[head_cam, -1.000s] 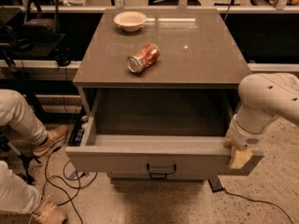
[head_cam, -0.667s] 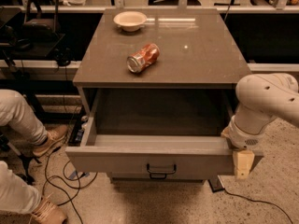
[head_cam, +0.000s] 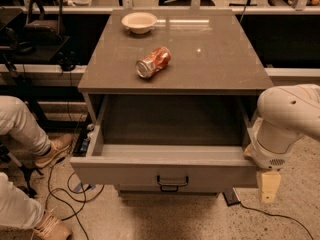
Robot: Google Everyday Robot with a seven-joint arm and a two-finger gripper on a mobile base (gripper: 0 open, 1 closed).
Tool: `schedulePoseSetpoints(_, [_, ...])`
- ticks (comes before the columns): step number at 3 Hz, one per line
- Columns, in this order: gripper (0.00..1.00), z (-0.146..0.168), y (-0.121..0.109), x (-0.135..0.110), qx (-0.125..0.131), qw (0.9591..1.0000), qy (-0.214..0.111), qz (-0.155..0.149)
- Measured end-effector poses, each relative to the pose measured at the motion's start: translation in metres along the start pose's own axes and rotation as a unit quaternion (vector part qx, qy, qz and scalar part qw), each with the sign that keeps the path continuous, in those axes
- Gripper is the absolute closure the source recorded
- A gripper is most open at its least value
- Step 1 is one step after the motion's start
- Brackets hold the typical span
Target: Open top drawer
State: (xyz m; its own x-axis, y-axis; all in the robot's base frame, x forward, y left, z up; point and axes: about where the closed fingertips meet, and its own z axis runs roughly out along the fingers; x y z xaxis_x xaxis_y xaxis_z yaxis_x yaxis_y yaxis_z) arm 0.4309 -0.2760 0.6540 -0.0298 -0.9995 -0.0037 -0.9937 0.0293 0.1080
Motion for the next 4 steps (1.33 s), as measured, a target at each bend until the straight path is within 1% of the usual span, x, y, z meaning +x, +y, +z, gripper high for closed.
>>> schedulePoseSetpoints(1, [0.41, 0.0004, 0.014, 0.0083, -0.002, 0.9999, 0.0, 0.011])
schedulePoseSetpoints(2, [0.64, 0.0004, 0.0197, 0.0103, -0.003, 0.9999, 0.003, 0.014])
schedulePoseSetpoints(3, [0.95, -0.0032, 0.0237, 0.01, 0.003, 0.9999, 0.006, 0.015])
schedulePoseSetpoints(4, [0.98, -0.0024, 0.0239, 0.0101, 0.003, 0.9999, 0.006, 0.015])
